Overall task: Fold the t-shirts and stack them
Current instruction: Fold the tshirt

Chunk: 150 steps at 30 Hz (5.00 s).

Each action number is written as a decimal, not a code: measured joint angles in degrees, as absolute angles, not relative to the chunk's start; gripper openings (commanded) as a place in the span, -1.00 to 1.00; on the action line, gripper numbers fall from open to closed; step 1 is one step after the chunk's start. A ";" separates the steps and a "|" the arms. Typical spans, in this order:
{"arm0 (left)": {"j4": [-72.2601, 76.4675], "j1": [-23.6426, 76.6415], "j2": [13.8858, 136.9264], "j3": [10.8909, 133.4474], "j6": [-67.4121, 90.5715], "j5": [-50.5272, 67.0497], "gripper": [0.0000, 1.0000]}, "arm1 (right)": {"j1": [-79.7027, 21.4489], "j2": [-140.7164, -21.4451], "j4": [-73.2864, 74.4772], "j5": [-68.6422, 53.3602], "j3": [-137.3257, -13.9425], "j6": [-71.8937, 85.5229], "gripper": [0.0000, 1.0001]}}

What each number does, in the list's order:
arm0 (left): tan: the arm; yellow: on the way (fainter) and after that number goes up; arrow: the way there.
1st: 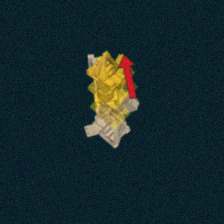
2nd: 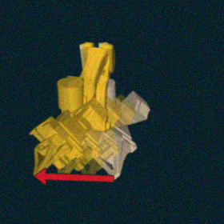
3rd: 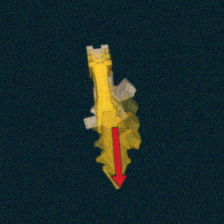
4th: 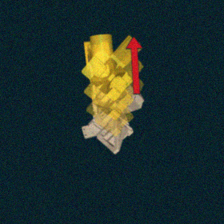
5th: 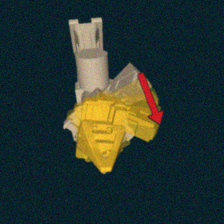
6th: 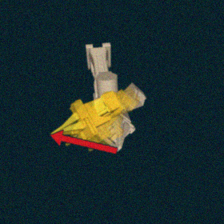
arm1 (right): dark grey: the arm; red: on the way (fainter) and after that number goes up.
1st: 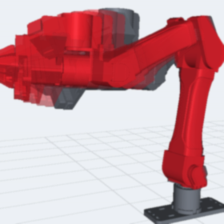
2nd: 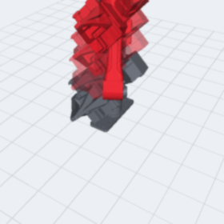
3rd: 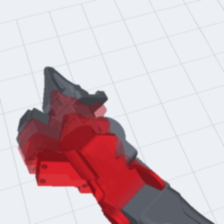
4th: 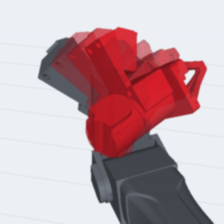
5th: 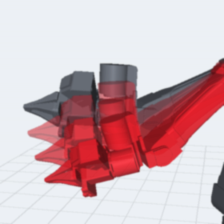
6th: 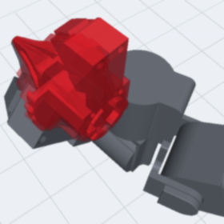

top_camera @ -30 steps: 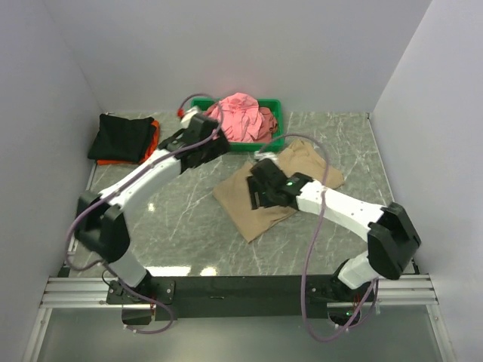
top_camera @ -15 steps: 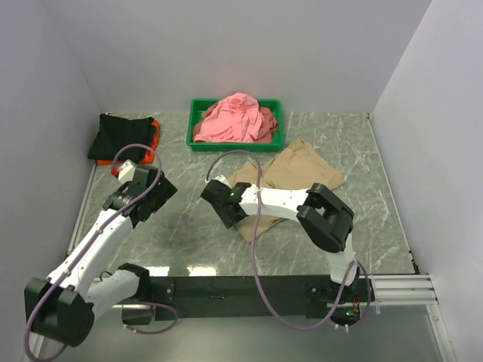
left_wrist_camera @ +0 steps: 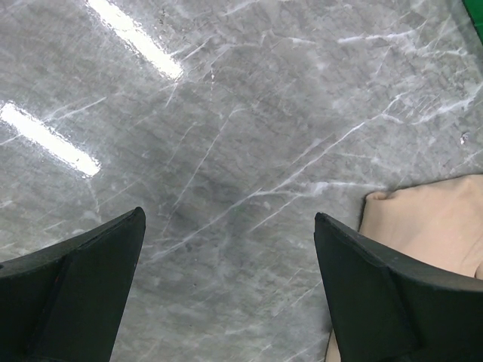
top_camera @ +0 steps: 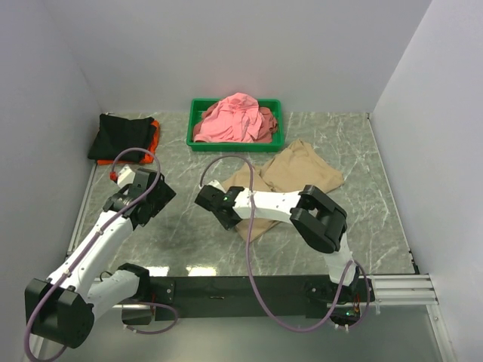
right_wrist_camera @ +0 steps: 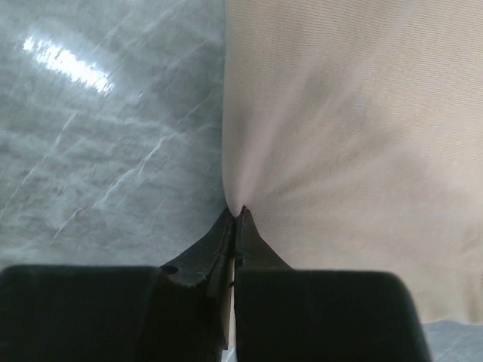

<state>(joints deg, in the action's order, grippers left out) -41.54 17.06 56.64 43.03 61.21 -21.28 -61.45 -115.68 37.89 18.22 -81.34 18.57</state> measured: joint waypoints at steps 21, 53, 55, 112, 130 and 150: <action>-47.35 16.56 50.94 46.68 62.89 -25.41 0.99 | -66.24 -100.82 36.97 -14.79 -84.05 23.40 -1.00; -42.87 15.77 62.57 47.75 61.63 -23.97 0.99 | -25.04 -82.41 36.58 -17.98 -67.09 17.10 -1.00; -42.28 15.70 63.40 47.81 61.21 -23.64 0.99 | -23.66 -83.81 36.77 -16.95 -67.42 15.81 -1.00; -3.27 38.83 95.96 50.02 58.06 11.42 0.99 | -20.64 -101.06 31.55 -5.28 -63.57 18.06 0.40; -22.61 42.00 86.74 48.60 63.11 -5.26 0.99 | -28.34 -99.85 31.99 -0.05 -67.72 7.44 0.42; -24.60 45.91 103.28 63.53 61.01 -11.81 0.02 | -23.31 -70.50 32.27 6.11 -58.70 19.59 0.43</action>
<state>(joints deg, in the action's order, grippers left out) -24.60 45.91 103.28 63.53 61.01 -11.81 -23.31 -70.50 32.27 6.11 -58.70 19.59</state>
